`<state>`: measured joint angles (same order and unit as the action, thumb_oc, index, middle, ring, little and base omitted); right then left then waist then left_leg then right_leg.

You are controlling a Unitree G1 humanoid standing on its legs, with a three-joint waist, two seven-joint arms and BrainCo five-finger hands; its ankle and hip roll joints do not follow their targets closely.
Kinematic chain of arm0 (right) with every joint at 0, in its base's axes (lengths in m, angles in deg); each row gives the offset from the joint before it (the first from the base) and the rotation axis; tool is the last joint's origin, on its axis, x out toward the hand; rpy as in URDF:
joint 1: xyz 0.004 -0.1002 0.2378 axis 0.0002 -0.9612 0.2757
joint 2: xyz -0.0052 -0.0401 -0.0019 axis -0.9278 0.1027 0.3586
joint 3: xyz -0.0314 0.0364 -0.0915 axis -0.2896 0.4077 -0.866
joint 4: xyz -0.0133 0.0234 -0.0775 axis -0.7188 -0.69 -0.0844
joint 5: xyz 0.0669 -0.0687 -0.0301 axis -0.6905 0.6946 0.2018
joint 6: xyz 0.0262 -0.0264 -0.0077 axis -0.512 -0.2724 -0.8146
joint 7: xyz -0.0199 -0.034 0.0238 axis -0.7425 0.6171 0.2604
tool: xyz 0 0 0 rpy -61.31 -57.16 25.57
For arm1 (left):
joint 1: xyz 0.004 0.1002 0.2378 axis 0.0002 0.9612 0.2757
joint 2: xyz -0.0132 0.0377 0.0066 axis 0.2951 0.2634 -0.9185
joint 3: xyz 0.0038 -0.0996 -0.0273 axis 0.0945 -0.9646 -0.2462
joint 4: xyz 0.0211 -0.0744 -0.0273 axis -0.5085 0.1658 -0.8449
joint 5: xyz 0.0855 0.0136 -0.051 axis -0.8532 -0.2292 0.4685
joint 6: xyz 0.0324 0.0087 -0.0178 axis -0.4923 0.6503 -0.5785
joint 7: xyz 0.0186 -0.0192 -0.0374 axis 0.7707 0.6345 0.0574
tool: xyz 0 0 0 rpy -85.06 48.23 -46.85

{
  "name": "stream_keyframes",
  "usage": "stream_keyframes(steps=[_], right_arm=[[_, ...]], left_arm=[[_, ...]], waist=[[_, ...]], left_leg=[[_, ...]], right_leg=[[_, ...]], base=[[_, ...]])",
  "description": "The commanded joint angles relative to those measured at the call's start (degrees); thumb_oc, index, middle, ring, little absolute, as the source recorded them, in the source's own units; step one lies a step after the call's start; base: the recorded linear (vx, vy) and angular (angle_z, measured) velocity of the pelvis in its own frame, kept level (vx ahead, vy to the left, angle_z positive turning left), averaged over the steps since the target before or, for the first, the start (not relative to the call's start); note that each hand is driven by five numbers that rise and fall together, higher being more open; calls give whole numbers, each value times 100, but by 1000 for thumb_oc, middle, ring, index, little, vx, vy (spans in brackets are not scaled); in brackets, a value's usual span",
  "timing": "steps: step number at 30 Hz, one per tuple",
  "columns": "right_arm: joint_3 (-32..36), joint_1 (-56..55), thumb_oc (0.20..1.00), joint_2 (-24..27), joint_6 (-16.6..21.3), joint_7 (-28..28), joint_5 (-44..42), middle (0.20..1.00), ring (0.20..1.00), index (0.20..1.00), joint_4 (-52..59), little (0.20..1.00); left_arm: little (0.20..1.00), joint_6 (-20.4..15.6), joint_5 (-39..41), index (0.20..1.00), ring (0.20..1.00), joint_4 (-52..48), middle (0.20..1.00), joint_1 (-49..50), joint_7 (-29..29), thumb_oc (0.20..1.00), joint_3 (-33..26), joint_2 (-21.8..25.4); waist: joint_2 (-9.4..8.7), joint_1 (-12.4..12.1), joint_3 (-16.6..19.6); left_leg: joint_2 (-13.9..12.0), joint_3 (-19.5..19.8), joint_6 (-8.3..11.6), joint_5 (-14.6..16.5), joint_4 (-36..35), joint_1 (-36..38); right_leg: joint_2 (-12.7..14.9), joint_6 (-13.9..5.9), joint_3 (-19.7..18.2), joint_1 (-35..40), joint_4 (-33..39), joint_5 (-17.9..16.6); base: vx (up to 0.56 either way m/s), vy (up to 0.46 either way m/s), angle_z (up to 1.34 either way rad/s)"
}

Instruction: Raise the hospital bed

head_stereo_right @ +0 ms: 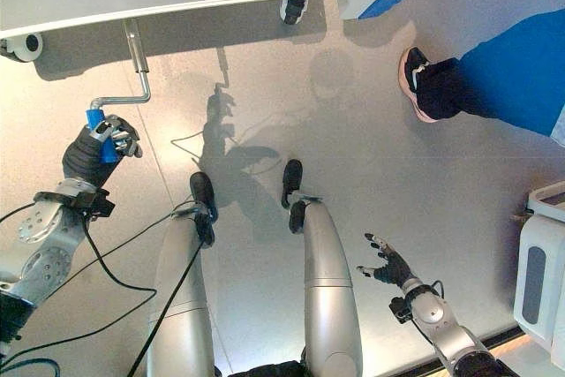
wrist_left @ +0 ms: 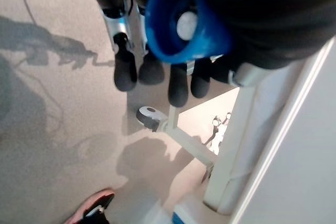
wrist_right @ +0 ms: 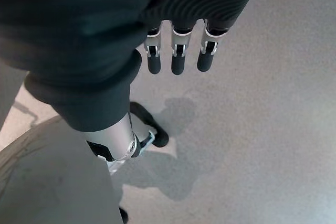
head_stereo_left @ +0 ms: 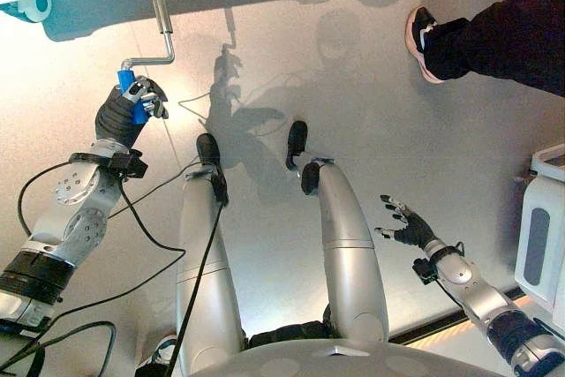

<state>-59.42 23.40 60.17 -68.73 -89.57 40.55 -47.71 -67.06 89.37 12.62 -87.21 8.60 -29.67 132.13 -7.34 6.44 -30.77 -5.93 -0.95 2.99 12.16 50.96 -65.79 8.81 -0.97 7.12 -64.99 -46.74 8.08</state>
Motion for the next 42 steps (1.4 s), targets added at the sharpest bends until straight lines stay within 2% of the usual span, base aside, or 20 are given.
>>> stream_keyframes(steps=[1,3,6,9,11,15,20,31,34,42], right_arm=[[-120,-38,1000,40,0,-64,-200,1000,1000,1000,-12,1000],[-163,-62,1000,86,-17,-74,-171,1000,1000,1000,151,1000],[-189,-48,1000,95,-33,-80,-155,1000,1000,1000,185,1000],[-262,-36,1000,141,-55,-101,-254,1000,1000,1000,356,1000],[-283,-43,1000,150,-60,-99,-260,1000,1000,1000,391,1000],[-494,52,1000,214,-77,-37,-351,1000,1000,1000,558,1000],[-601,93,1000,317,-52,-6,-439,1000,1000,1000,809,1000],[-754,200,1000,658,-20,12,-424,1000,1000,1000,1076,1000],[-730,203,1000,723,-7,33,-458,1000,1000,1000,1101,1000],[-573,-7,1000,882,-4,125,-490,1000,1000,1000,1217,1000]], left_arm=[[200,-402,-447,200,200,431,200,254,467,200,-338,158],[200,-310,-572,200,200,928,200,-199,602,200,-183,98],[200,-272,-653,200,200,1111,200,-406,680,200,-114,85],[200,-51,-961,200,200,1834,200,-1215,837,200,284,55],[200,5,-1016,200,200,2052,200,-1400,839,200,359,-2],[200,290,-1505,200,200,3180,200,-2226,918,200,716,-310],[200,398,-1722,200,200,3874,200,-2774,935,200,856,-622],[200,460,-2156,200,200,4037,200,-3008,1067,200,1004,-1031],[200,565,-2470,200,200,4104,200,-2980,1088,200,1062,-1091],[200,562,-2512,200,200,4057,200,-2759,1116,200,950,-1249]], waist=[[-203,-93,98],[-301,8,98],[-335,40,98],[-484,200,98],[-516,228,98],[-667,374,98],[-786,526,98],[-1014,769,98],[-1049,804,98],[-1054,829,98]], left_leg=[[290,-242,119,-632,540,-420],[276,-250,152,-636,613,-505],[266,-269,155,-616,648,-537],[242,-313,161,-585,725,-638],[240,-324,150,-559,727,-655],[192,-390,148,-516,851,-778],[117,-425,97,-406,999,-879],[-155,-477,-10,-254,1223,-1046],[-224,-462,-7,-277,1228,-1021],[-249,-414,31,-392,1162,-951]], right_leg=[[91,-807,-705,-420,953,-1441],[78,-784,-732,-556,863,-1413],[72,-780,-752,-616,823,-1409],[32,-769,-819,-786,755,-1411],[28,-770,-833,-824,741,-1415],[-63,-753,-897,-1043,606,-1422],[-181,-701,-967,-1280,374,-1367],[-498,-633,-969,-1665,64,-1368],[-538,-615,-967,-1677,32,-1375],[-518,-533,-933,-1696,-148,-1305]], base=[[30,55,3],[8,40,4],[0,14,1],[-3,10,-3],[6,-1,-5],[2,-14,-4],[-3,-45,-14],[-2,-71,-15],[4,-77,-12],[4,-62,-1]])
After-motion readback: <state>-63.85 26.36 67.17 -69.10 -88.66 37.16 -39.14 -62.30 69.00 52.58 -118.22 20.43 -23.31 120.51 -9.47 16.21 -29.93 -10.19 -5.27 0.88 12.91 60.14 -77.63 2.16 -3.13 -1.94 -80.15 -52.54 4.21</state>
